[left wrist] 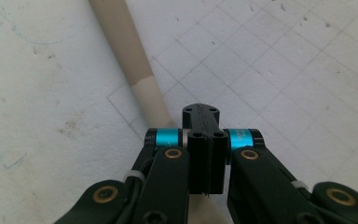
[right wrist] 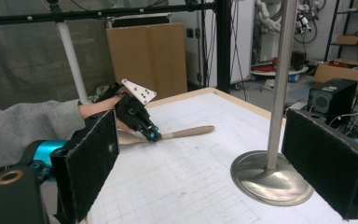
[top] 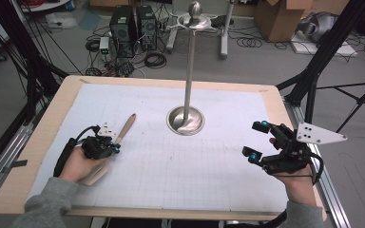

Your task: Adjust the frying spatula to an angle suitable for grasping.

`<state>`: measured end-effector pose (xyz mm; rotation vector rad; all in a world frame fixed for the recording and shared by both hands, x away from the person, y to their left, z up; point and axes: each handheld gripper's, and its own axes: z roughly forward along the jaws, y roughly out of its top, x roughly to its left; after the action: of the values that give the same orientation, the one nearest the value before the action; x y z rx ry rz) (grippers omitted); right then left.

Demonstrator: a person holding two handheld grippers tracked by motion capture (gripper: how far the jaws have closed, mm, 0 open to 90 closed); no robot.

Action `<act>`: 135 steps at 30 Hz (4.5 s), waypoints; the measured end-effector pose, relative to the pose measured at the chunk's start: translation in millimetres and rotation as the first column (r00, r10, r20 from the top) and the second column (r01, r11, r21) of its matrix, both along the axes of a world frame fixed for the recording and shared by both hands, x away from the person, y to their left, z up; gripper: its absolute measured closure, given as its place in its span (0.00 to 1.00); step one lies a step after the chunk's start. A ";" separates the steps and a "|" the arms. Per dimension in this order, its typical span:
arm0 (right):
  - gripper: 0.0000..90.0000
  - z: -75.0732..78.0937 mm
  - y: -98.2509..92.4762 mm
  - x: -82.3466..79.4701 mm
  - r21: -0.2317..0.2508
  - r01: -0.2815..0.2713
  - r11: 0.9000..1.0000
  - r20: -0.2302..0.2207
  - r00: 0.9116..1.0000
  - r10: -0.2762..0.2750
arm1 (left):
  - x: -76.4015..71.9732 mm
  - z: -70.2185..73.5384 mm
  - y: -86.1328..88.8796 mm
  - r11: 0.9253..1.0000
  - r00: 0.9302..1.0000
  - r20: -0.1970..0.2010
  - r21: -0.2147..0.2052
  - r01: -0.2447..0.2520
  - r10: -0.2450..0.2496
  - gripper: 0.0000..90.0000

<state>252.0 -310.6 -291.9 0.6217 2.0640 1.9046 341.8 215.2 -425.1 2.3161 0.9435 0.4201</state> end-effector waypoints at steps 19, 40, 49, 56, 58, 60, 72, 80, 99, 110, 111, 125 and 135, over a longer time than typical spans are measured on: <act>0.11 -1.2 -1.7 -0.1 0.006 0.003 1.000 0.000 1.000 -0.003 | -6.0 -2.4 15.3 0.995 0.995 -0.019 -0.006 0.099 -0.099 1.00; 0.11 -1.5 -2.4 -0.2 0.004 0.006 1.000 -0.005 1.000 -0.006 | -0.6 10.8 45.6 0.989 1.000 0.023 -0.146 -0.009 0.012 1.00; 0.11 -1.9 -5.1 -4.0 -0.005 0.019 1.000 -0.010 1.000 -0.020 | 19.9 9.4 40.5 0.979 0.993 0.006 -0.164 -0.119 0.122 1.00; 0.11 -3.7 -8.5 -6.8 -0.011 0.031 0.999 -0.014 0.999 -0.031 | 31.0 2.9 34.4 0.978 0.990 -0.003 -0.153 -0.140 0.141 1.00; 0.11 -3.5 -8.8 -7.6 -0.010 0.032 0.999 -0.013 0.999 -0.032 | 36.2 -1.5 34.0 0.978 0.988 -0.023 -0.142 -0.156 0.154 1.00; 0.11 -3.3 -9.3 -8.4 -0.011 0.034 0.999 -0.012 0.999 -0.034 | 38.9 -4.1 33.7 0.978 0.987 -0.036 -0.132 -0.159 0.155 1.00; 0.11 -4.3 -10.2 -8.6 -0.011 0.037 0.999 -0.014 0.999 -0.038 | 42.2 -7.3 29.3 0.984 0.991 -0.033 -0.117 -0.135 0.132 1.00; 0.11 -4.7 -10.2 -7.9 -0.011 0.038 0.999 -0.012 0.999 -0.038 | 41.0 -6.9 20.3 0.995 0.997 0.005 -0.067 -0.074 0.075 1.00; 0.11 -5.1 -11.7 -9.0 -0.008 0.041 0.999 -0.020 0.999 -0.041 | 36.3 2.6 12.3 0.997 0.997 0.076 -0.073 -0.013 0.019 1.00; 0.11 -7.6 -9.8 -5.1 -0.011 0.037 0.999 -0.027 0.999 -0.037 | 15.3 23.2 19.0 0.985 0.993 0.114 -0.170 0.034 -0.014 0.83; 0.11 -7.7 -9.4 -4.6 -0.013 0.037 0.999 -0.026 0.999 -0.038 | 12.5 25.1 19.1 0.982 0.993 0.117 -0.185 0.041 -0.019 0.81; 0.11 -6.8 -1.9 2.0 -0.007 0.016 1.000 -0.028 0.999 -0.016 | -3.5 34.1 35.6 0.946 0.996 0.073 -0.317 0.064 -0.043 0.19; 0.11 -6.5 1.6 7.3 -0.001 0.002 1.000 -0.026 1.000 -0.002 | -14.4 40.0 35.7 0.941 0.995 0.095 -0.333 0.058 -0.028 0.11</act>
<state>259.3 -308.9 -298.4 0.6508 2.0793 1.9044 327.4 250.9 -385.1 1.9878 0.8462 0.3135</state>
